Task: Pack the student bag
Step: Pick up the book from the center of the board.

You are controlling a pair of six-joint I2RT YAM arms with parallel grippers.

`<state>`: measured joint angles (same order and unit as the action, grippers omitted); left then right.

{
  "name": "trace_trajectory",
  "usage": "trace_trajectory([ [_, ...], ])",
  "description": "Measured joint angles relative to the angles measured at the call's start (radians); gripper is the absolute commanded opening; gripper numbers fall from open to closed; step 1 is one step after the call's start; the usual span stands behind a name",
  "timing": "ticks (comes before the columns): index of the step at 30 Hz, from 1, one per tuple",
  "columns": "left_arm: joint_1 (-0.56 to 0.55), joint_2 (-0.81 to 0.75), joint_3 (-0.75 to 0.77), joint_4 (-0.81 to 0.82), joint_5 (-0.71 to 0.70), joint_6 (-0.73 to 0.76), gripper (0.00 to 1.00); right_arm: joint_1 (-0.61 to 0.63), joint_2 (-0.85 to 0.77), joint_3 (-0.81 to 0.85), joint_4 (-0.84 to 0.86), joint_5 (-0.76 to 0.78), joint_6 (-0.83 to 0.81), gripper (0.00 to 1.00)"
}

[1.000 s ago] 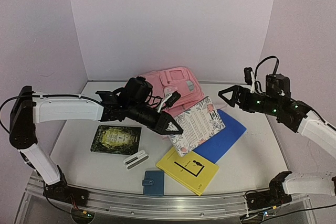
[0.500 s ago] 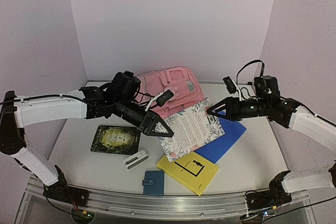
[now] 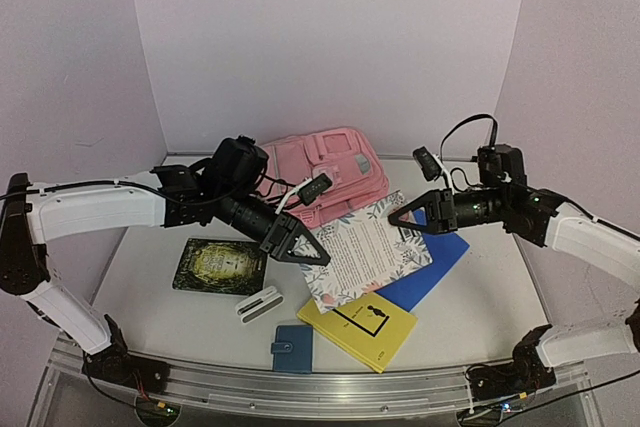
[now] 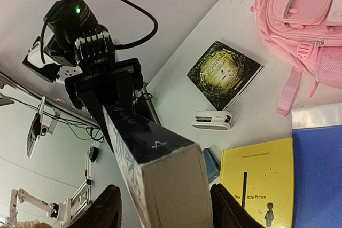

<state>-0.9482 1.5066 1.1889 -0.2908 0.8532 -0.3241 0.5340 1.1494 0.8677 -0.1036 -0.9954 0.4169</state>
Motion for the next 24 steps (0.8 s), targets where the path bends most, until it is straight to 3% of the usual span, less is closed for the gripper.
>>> trace_trajectory([
  [7,0.017,-0.001,0.001,-0.025,0.024,0.019,0.01,0.019,0.022,-0.002,0.028,-0.015,0.006,0.0],
  [9,0.025,-0.003,0.0,-0.023,0.024,0.023,0.17,0.02,0.02,-0.005,0.051,-0.006,0.028,0.0],
  [12,0.039,-0.01,-0.016,0.009,0.023,0.003,0.62,0.027,0.009,-0.033,0.111,0.024,0.08,0.0],
  [15,0.075,-0.03,-0.059,0.139,-0.026,-0.079,0.83,0.041,-0.013,-0.088,0.222,0.094,0.164,0.0],
  [24,0.109,-0.095,-0.144,0.448,-0.087,-0.248,0.88,0.044,-0.034,-0.178,0.547,0.22,0.4,0.0],
])
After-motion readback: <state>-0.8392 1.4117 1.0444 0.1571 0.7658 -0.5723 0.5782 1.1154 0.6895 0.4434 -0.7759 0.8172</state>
